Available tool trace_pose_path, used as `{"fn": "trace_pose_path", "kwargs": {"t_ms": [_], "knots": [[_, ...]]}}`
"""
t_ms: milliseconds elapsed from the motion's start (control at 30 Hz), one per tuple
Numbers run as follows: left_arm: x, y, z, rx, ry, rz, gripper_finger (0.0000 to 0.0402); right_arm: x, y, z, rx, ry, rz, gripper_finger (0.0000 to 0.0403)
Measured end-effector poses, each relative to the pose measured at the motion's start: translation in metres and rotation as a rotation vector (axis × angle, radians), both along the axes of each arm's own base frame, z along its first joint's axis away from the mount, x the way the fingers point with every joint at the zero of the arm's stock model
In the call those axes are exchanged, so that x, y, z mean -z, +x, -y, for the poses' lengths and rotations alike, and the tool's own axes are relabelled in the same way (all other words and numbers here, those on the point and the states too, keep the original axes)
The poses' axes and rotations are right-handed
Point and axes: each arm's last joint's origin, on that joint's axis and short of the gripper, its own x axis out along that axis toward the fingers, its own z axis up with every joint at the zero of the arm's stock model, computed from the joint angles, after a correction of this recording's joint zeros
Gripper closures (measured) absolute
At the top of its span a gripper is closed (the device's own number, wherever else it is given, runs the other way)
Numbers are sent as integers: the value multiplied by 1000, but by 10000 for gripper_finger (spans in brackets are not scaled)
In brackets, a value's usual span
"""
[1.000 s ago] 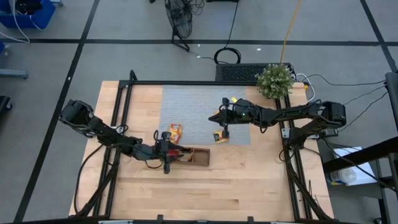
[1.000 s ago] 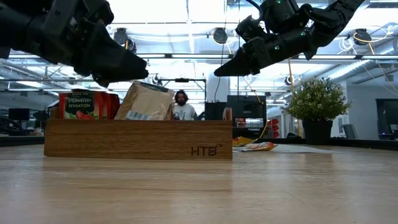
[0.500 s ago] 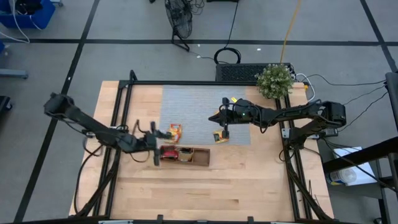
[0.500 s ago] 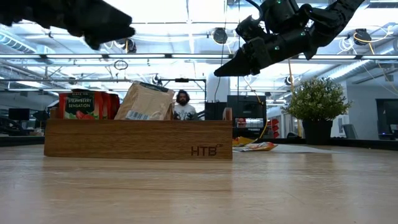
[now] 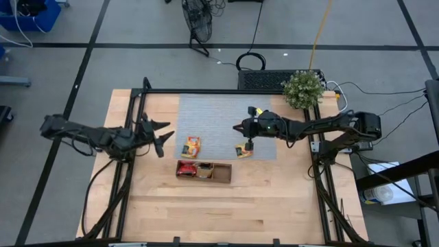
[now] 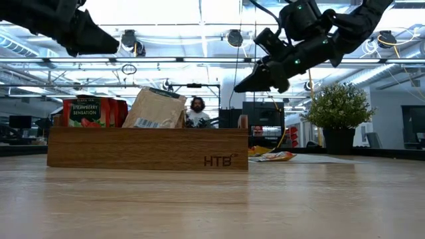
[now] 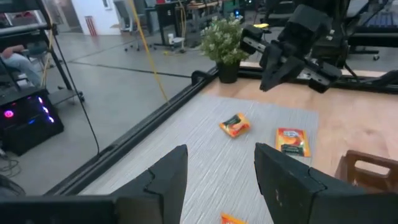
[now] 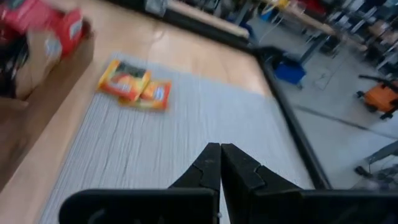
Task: Pick & Place Tea
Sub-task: Put the yellow tea bag into the right section of the wooden organizer
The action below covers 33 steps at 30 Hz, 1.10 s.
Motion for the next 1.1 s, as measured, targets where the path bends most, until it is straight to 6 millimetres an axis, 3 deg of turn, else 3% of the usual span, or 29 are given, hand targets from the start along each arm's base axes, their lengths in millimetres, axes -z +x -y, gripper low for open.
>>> {"fn": "trace_pose_path", "kwargs": {"t_ms": [233, 467, 533, 633, 733, 867, 1100], "knots": [[-1, 1, -5, -2, 56, -25, 213, -1, 15, 7, -45, -30, 156, 403], [-4, 3, -6, -11, 58, 9, 213, 1, 12, 31, 44, 61, 168, 403], [5, 5, -9, -38, 40, -73, 215, 1, 10, 37, 79, 102, 175, 403], [36, 13, -17, -74, -67, -310, 228, 2, 7, 43, 111, 138, 184, 403], [52, 30, -21, 15, -158, -409, 248, 1, 7, 45, 118, 144, 190, 403], [66, 55, -28, 65, -111, -447, 284, 0, 7, 45, 116, 134, 196, 403], [92, 76, -47, 111, -233, -584, 392, 2, 7, 44, 121, 160, 182, 403]]}}
